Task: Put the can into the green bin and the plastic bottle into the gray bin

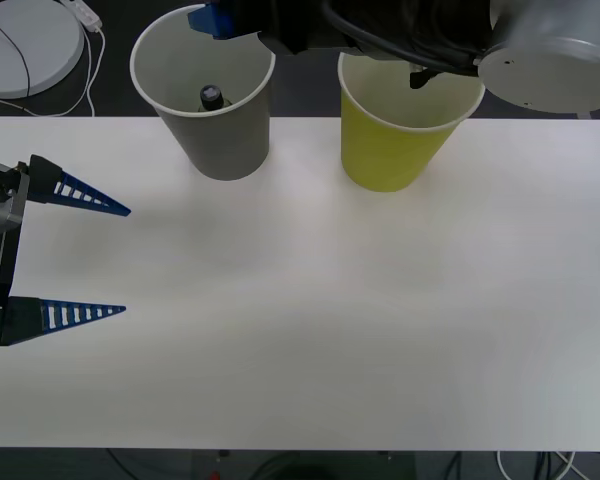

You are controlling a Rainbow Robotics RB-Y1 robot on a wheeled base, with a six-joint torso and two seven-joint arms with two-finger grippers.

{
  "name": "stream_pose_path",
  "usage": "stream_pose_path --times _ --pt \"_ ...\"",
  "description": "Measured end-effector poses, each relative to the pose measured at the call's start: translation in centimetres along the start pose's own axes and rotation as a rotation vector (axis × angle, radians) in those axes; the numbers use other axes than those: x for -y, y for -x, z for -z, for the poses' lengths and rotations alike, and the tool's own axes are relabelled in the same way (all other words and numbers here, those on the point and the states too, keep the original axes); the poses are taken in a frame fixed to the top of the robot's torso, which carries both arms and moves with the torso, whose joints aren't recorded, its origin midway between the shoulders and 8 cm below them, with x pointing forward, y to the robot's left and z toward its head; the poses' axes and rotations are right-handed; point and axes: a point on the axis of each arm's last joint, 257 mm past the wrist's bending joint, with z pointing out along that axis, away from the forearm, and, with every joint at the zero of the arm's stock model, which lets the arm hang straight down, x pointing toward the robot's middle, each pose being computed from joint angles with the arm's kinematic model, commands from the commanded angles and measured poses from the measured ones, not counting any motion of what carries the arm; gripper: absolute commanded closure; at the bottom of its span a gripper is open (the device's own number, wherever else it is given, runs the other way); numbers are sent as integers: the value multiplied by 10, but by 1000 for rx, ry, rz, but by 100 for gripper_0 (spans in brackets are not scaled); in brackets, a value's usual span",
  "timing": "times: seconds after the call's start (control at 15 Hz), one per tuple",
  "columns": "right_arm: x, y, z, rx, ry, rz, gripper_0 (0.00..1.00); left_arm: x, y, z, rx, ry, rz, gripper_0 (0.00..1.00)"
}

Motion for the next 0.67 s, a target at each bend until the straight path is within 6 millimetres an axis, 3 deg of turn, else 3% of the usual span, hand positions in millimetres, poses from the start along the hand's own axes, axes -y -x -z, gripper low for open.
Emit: stream_pose_path --times 0.67 --pt "-22 -32 31 146 216 -8 0 0 0 0 0 0 0 0"
